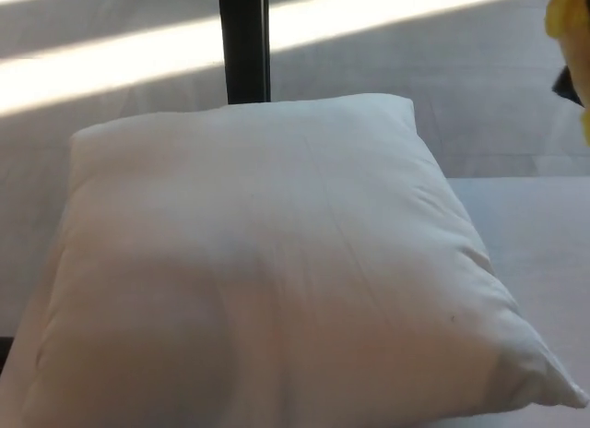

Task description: A hammer is kept on the right hand side and a pillow is kept on the left hand side on the desk infront of the robot and the robot uses its right hand to pick up the hammer and makes a downward swinging motion to hit the pillow

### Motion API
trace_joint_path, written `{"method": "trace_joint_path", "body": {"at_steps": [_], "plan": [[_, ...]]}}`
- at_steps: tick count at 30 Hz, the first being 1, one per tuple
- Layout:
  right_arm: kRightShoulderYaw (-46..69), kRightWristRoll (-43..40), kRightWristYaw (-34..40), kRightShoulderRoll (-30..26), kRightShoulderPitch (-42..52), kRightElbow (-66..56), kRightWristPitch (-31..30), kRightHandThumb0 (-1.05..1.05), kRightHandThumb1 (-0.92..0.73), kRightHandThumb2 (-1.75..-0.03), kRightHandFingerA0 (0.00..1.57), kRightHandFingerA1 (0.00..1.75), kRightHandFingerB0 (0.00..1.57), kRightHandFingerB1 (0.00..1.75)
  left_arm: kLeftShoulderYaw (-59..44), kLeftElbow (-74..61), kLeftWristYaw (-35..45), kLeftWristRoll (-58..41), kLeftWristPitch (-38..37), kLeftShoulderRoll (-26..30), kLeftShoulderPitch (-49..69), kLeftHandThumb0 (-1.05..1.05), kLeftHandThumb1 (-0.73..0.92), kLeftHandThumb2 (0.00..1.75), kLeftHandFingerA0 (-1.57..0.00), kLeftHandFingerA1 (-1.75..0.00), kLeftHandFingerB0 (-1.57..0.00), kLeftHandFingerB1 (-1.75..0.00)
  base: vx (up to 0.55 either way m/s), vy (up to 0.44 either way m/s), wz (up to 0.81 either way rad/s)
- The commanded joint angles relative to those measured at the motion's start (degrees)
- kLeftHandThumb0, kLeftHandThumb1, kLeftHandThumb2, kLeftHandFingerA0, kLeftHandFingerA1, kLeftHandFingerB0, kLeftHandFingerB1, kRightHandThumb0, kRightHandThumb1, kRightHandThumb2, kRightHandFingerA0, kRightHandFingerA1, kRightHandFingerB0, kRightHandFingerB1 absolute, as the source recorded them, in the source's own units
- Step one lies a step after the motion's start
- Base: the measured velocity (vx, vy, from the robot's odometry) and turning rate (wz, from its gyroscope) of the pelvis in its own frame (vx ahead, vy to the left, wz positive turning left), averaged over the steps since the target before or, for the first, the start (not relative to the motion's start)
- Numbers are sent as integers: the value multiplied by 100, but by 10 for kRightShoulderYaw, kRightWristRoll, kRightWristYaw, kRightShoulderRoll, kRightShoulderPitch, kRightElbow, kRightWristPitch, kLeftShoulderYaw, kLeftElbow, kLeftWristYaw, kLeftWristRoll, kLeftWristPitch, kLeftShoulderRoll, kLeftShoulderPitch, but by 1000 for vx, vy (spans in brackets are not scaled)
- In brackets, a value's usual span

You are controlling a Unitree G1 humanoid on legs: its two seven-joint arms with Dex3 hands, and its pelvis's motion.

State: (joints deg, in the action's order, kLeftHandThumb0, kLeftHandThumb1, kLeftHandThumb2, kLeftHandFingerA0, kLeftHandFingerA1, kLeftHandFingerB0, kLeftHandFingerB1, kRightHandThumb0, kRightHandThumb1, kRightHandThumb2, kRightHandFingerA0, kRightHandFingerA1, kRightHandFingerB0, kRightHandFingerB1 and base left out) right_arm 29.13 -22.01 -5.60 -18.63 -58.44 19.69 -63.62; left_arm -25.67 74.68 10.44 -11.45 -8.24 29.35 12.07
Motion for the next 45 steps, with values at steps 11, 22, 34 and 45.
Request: {"method": "trace_joint_path", "body": {"at_steps": [11, 22, 34, 45], "plan": [[-304, 341, 141, -137, 261, 33, 441, -11, -59, -98, 85, 171, 79, 145, -5, -5, 1, -4, 1, 11, 6, -76, 82, 65, -57, -56, -64, -48, 0, 0, 0], [-448, 496, 342, -178, 287, 74, 505, -25, -63, -94, 93, 171, 77, 144, -10, -5, 12, -9, -10, 10, 14, -75, 83, 65, -56, -57, -61, -49, 0, 0, 0], [-511, 530, 441, -179, 298, 91, 534, -24, -60, -94, 94, 175, 77, 150, -11, -3, 9, -10, -2, 10, 7, -76, 83, 65, -58, -56, -62, -47, 0, 0, 0], [-586, 524, 387, -185, 358, 98, 626, -17, -62, -86, 88, 172, 75, 123, -9, -1, 2, -7, -6, 9, 3, -77, 83, 65, -60, -57, -63, -48, 0, 0, 0]]}}
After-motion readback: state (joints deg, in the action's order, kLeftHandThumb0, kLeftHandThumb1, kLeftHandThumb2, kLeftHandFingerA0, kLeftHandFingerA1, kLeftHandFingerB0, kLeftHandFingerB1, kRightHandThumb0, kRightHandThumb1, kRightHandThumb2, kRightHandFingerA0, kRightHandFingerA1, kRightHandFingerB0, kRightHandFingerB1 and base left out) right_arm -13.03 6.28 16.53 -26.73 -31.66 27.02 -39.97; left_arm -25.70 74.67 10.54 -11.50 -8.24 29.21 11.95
